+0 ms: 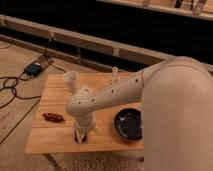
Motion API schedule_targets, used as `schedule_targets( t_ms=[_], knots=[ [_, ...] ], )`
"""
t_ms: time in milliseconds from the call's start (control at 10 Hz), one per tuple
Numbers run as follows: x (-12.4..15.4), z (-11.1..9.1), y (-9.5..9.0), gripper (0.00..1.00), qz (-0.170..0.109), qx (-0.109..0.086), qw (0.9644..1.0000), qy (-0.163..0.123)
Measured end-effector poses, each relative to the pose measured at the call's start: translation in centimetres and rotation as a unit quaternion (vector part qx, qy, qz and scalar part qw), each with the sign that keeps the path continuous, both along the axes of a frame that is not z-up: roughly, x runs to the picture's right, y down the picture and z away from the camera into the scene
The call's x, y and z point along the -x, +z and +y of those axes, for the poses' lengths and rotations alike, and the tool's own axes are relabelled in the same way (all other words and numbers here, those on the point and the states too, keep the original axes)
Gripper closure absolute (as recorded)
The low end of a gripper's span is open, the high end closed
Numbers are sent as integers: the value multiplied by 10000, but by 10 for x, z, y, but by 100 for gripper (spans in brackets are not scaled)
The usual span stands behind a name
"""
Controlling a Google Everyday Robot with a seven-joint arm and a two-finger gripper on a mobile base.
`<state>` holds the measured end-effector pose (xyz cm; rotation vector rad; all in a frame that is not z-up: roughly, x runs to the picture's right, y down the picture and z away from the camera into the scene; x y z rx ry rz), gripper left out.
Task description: Push the eraser across the table
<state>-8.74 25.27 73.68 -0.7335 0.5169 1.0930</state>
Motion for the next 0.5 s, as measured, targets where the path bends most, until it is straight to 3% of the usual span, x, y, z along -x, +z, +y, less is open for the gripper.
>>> schedule_targets(
  t_ms=[500],
  knots=[
    [3,14,17,35,-79,186,9996,-185]
  ],
)
